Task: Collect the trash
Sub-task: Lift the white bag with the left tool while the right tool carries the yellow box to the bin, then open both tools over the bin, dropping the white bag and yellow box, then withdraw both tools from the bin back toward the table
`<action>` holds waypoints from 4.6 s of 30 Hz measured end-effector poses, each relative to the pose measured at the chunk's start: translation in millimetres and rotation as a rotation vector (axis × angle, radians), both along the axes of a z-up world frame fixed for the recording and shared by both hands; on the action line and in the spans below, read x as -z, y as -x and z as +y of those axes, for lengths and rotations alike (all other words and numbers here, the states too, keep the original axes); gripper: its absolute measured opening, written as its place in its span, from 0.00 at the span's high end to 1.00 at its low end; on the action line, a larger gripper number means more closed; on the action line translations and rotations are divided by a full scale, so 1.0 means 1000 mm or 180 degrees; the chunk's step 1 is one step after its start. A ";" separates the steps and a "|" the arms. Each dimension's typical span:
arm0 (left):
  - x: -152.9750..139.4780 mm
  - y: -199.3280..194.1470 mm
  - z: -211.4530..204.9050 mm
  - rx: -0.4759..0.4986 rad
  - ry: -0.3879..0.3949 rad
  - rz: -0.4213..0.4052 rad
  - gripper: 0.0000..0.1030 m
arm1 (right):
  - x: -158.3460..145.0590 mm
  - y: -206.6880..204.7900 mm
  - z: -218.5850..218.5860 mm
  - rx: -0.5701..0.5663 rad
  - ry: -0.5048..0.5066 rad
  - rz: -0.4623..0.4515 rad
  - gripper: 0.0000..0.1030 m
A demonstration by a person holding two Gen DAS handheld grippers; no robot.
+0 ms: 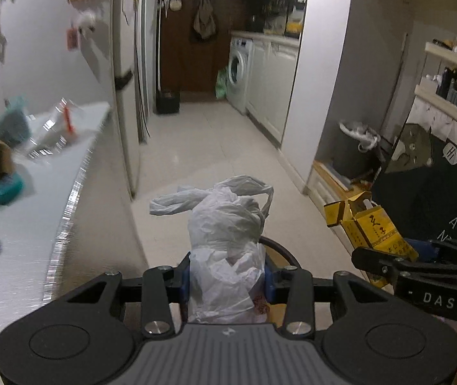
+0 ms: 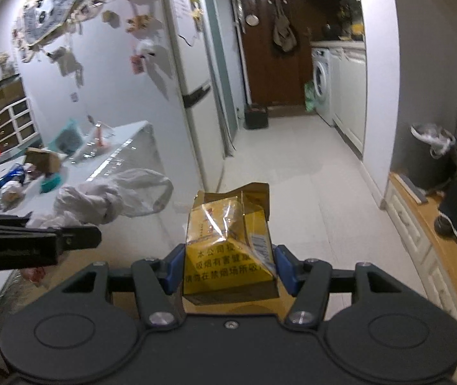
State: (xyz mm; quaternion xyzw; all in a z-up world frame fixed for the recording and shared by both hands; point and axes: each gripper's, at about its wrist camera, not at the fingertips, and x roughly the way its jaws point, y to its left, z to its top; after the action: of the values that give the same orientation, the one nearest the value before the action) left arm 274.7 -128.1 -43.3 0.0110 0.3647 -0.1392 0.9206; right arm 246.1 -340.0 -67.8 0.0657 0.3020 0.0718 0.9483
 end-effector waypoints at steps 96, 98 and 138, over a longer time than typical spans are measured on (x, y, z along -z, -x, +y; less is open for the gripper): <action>0.185 -0.145 -0.006 -0.0235 -0.0538 0.1599 0.00 | 0.162 -0.157 -0.015 0.0176 -0.0214 0.1657 0.03; 0.182 -0.141 0.000 -0.0302 -0.0532 0.1609 0.00 | 0.159 -0.153 -0.016 0.0195 -0.0201 0.1616 0.03; 0.029 -0.007 0.013 -0.0036 -0.0235 0.0421 0.00 | 0.046 -0.003 -0.037 0.0539 -0.0006 0.0571 0.00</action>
State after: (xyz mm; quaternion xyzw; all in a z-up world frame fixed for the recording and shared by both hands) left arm 282.1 -115.6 -72.3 0.0337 0.4297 -0.1210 0.8942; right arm 249.6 -377.4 -113.8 0.0980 0.3788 -0.0144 0.9201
